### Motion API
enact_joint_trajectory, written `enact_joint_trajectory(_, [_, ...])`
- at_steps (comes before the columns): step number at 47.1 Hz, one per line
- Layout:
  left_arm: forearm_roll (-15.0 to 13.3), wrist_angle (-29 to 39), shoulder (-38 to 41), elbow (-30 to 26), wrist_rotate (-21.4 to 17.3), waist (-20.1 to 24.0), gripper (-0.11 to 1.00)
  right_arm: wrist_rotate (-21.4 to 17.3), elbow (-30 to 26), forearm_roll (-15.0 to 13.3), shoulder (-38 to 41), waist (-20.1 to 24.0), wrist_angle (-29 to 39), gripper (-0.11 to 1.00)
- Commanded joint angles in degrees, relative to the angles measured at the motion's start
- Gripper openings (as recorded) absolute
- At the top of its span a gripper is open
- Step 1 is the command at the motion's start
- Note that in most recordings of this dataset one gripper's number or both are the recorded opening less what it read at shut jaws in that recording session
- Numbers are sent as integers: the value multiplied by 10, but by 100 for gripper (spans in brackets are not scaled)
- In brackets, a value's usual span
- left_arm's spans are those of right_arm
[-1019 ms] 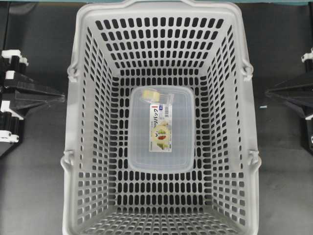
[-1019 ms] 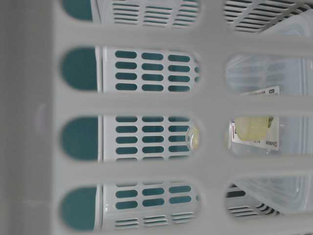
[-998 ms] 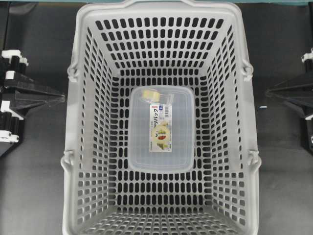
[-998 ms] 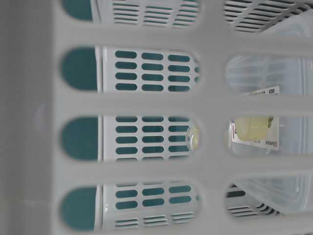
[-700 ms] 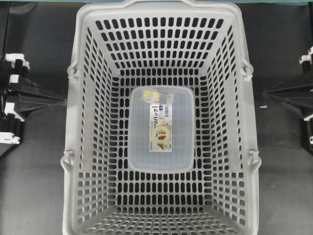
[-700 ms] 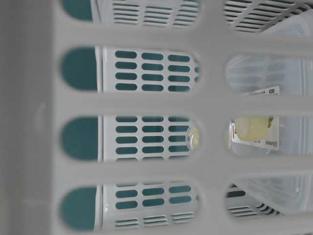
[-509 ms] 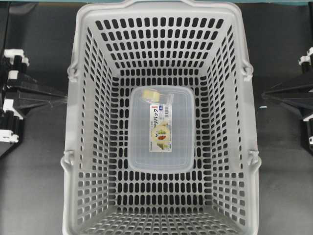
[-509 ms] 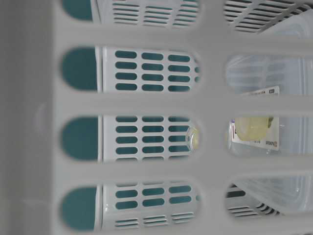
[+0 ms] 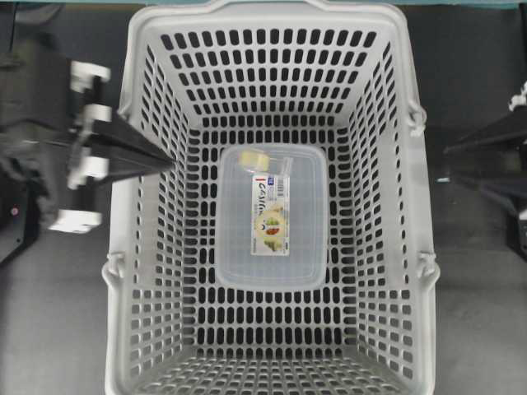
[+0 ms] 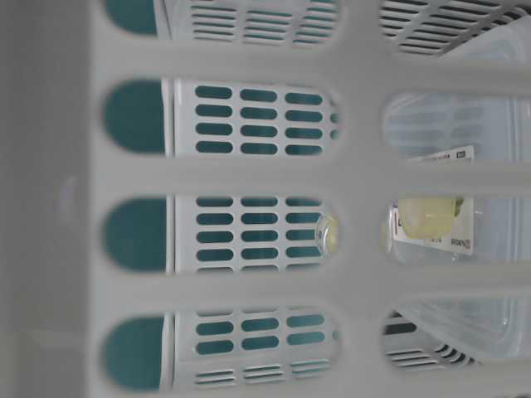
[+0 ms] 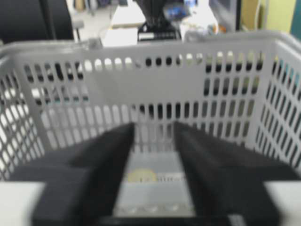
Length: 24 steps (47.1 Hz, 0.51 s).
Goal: Pick up the cellophane tape from the shopping basket with the left arm.
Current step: 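Move the left gripper over the basket toward the clear tape roll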
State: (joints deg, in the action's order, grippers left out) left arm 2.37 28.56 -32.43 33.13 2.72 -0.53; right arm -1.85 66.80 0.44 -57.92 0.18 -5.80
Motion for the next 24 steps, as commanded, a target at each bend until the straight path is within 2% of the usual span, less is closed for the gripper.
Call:
enact_joint_trajectory(1, [2,25,40,-46,-1,-1,0,-1,-16,2,-4,1,14,52])
enact_joint_trajectory(5, [2,45,83,-81,-1,-3,1,-1,-16,2,-11,1,18,72])
enact_joint_trajectory(8, [2,60,106,-103,-1,-3,3,-1,-18,1,-15,1,20,77])
enact_joint_trajectory(11, [2,87,134,-127,-1,-2,9,-1,-18,1,-18,1,20,76])
enact_joint_trajectory(16, [2,139,178,-164,-1,-2,31,-1,-18,1,-19,1,21,76])
enact_joint_trajectory(24, [2,212,254,-231,-2,-8,78,-1,-17,2,-22,1,18,76])
